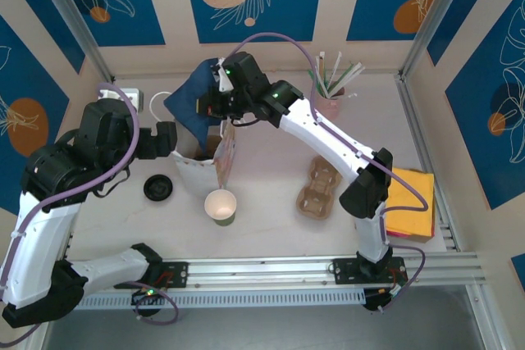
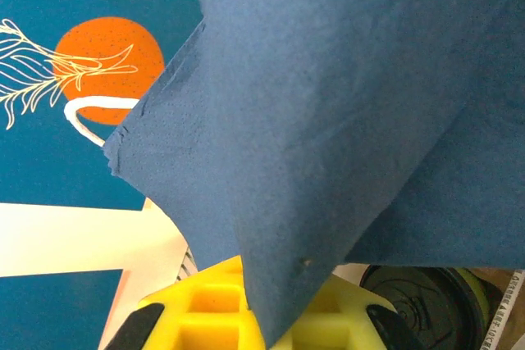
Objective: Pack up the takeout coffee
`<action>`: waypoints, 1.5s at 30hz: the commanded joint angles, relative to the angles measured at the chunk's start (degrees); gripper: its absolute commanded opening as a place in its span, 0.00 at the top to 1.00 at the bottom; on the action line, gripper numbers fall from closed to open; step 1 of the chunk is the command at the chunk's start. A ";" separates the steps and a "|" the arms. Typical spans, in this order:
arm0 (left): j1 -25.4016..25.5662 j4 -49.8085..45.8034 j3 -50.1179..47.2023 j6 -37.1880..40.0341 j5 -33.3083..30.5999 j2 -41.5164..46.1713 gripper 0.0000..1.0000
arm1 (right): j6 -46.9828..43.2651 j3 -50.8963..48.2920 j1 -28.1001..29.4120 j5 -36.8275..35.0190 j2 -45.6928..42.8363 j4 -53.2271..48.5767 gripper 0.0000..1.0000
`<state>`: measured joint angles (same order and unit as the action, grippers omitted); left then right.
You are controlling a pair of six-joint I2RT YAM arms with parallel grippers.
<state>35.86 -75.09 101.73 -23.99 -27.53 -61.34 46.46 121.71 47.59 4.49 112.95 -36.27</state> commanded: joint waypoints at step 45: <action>-0.31 0.91 -0.66 0.61 -0.39 -1.23 0.00 | -6.47 1.64 0.13 -2.57 -0.81 -3.71 0.57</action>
<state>35.86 -75.00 101.67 -23.92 -27.53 -62.22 40.93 121.75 47.51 2.76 113.10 -38.89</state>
